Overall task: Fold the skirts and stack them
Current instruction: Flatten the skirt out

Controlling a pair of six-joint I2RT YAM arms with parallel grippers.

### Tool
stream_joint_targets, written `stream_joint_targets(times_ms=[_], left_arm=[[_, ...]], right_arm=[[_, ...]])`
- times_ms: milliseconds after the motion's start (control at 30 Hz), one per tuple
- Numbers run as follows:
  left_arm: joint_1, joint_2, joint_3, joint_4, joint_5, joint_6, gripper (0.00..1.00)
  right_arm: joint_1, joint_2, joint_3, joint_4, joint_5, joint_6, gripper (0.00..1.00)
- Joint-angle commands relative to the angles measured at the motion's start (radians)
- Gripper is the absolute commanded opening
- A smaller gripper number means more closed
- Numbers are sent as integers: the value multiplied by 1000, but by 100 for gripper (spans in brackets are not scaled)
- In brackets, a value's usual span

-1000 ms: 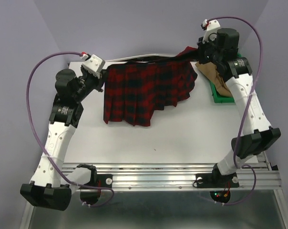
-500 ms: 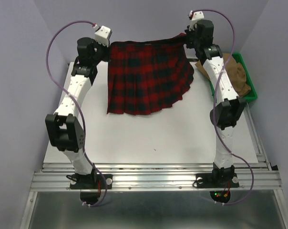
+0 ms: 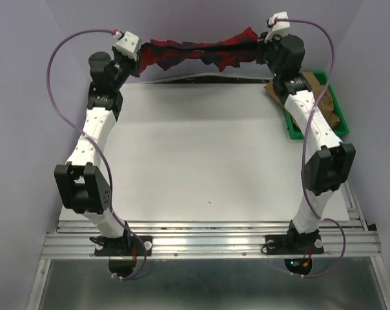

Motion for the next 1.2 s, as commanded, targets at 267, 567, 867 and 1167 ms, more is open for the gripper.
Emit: stream_joint_targets(times_ms=[267,567,867,1167], left_arm=[[55,-268,-857,94,104,520,0],[53,-624,-1154,-235,206,921,1],[53,-1053,-1220,-765,264,1300,57],[53,-1313,-1128,-761,319,868,79]], right_arm=[[-62,-199,-809,-91,-296,-381,1],[-62,-432,-1037,-404,-390,-653,10],[-31,-521,-986,-761,-376,-799,99],[-31,-548,-793,-797,-462,-471,88]])
